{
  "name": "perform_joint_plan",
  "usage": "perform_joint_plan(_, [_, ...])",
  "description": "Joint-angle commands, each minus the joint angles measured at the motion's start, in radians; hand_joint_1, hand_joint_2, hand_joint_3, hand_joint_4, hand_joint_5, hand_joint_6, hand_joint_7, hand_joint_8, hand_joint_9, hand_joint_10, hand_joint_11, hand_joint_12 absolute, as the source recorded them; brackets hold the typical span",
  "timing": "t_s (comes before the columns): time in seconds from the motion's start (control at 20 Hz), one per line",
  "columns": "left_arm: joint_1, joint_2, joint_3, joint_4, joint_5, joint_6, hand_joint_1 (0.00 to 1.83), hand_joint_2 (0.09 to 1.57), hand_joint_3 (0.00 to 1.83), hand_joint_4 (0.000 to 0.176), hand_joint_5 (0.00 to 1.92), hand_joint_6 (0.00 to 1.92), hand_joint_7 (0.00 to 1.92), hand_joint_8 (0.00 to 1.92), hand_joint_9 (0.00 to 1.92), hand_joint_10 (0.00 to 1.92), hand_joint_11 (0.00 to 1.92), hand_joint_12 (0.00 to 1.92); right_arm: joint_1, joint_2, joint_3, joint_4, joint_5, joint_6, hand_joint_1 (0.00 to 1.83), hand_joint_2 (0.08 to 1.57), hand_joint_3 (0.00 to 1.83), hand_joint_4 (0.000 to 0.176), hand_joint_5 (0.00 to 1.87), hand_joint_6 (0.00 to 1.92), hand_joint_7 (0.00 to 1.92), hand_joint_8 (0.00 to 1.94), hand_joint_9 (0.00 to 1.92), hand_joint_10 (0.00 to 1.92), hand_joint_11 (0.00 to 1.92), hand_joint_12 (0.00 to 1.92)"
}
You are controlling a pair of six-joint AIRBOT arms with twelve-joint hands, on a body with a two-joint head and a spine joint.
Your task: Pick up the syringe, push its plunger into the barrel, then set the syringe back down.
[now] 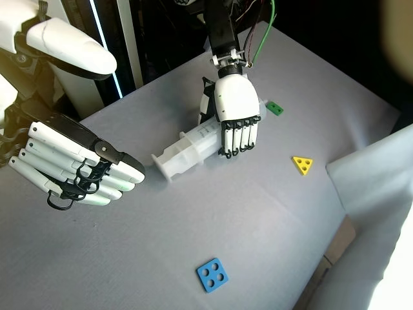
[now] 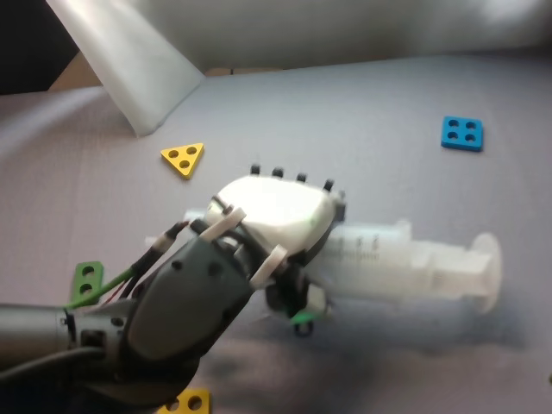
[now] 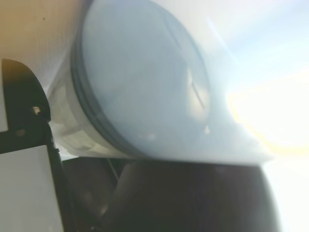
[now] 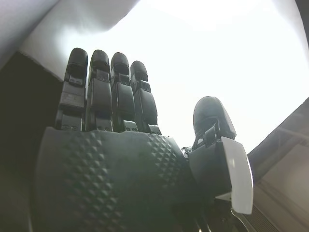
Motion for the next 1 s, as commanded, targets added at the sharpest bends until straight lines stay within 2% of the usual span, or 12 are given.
perform_joint_plan(0.0, [-0.025,0.012,-0.008,0.048,-0.059,0.003,1.14,1.29,0.00,0.000,0.71,1.30,0.65,1.65,0.56,1.45,0.46,1.54,0.007,0.004,-0.004,-0.018,0.029,0.017,0.00,1.26,0.00,0.000,0.21,0.00,0.21,0.00,0.16,0.00,0.00,0.34])
perform_joint_plan(0.1, [-0.055,0.030,-0.023,0.022,-0.059,0.015,1.13,1.29,0.00,0.000,0.70,1.33,0.66,1.63,0.56,1.45,0.46,1.53,0.006,0.004,-0.004,-0.018,0.017,0.059,0.00,1.26,0.00,0.000,0.22,0.00,0.22,0.00,0.17,0.01,0.00,0.37])
perform_joint_plan(0.15, [-0.070,0.040,-0.030,0.008,-0.059,0.019,1.14,1.29,0.00,0.000,0.72,1.32,0.63,1.65,0.56,1.48,0.46,1.55,0.006,0.004,-0.006,-0.017,-0.005,0.088,0.00,1.26,0.00,0.000,0.19,0.00,0.20,0.01,0.15,0.01,0.00,0.30])
perform_joint_plan(0.2, [-0.086,0.054,-0.037,-0.007,-0.059,0.024,1.28,1.29,0.00,0.000,0.69,1.32,0.60,1.65,0.58,1.65,0.46,1.58,0.006,0.004,-0.007,0.041,-0.042,0.092,0.00,1.26,0.00,0.000,0.19,0.00,0.19,0.00,0.14,0.00,0.00,0.27])
perform_joint_plan(0.25, [-0.098,0.065,-0.041,-0.015,-0.058,0.029,1.30,1.29,0.00,0.000,0.68,1.30,0.59,1.66,0.57,1.69,0.45,1.58,0.006,0.004,-0.007,0.077,-0.058,0.092,0.00,1.25,0.00,0.000,0.20,0.01,0.20,0.00,0.15,0.00,0.00,0.30])
perform_joint_plan(0.4, [-0.130,0.099,-0.052,-0.040,-0.051,0.039,1.31,1.30,0.00,0.000,0.63,1.34,0.60,1.66,0.57,1.71,0.45,1.58,0.001,0.005,-0.018,0.170,-0.092,0.092,0.00,1.26,0.00,0.000,0.20,0.00,0.19,0.00,0.15,0.01,0.00,0.30])
perform_joint_plan(0.55, [-0.150,0.113,-0.053,-0.054,-0.026,0.042,1.30,1.32,0.00,0.000,0.64,1.35,0.56,1.73,0.54,1.72,0.41,1.58,-0.002,0.005,-0.024,0.241,-0.099,0.098,0.00,1.26,0.00,0.000,0.16,0.00,0.16,0.00,0.11,0.00,0.00,0.15])
perform_joint_plan(0.6, [-0.155,0.113,-0.054,-0.059,-0.024,0.042,1.31,1.29,0.00,0.000,0.68,1.35,0.62,1.65,0.58,1.64,0.44,1.52,-0.003,0.004,-0.024,0.242,-0.097,0.101,0.00,1.26,0.00,0.000,0.16,0.00,0.15,0.00,0.11,0.01,0.00,0.14])
perform_joint_plan(0.65, [-0.160,0.113,-0.055,-0.060,-0.023,0.042,1.31,1.29,0.00,0.000,0.67,1.35,0.62,1.65,0.58,1.64,0.43,1.52,-0.003,0.004,-0.024,0.242,-0.093,0.102,0.00,1.26,0.00,0.000,0.15,0.00,0.15,0.00,0.10,0.00,0.00,0.11])
perform_joint_plan(0.95, [-0.183,0.112,-0.059,-0.072,-0.013,0.042,1.30,1.32,0.00,0.000,0.68,1.29,0.54,1.75,0.51,1.74,0.38,1.60,-0.017,-0.042,-0.023,0.242,-0.081,0.127,0.00,1.26,0.00,0.000,0.16,0.00,0.16,0.01,0.11,0.01,0.00,0.10])
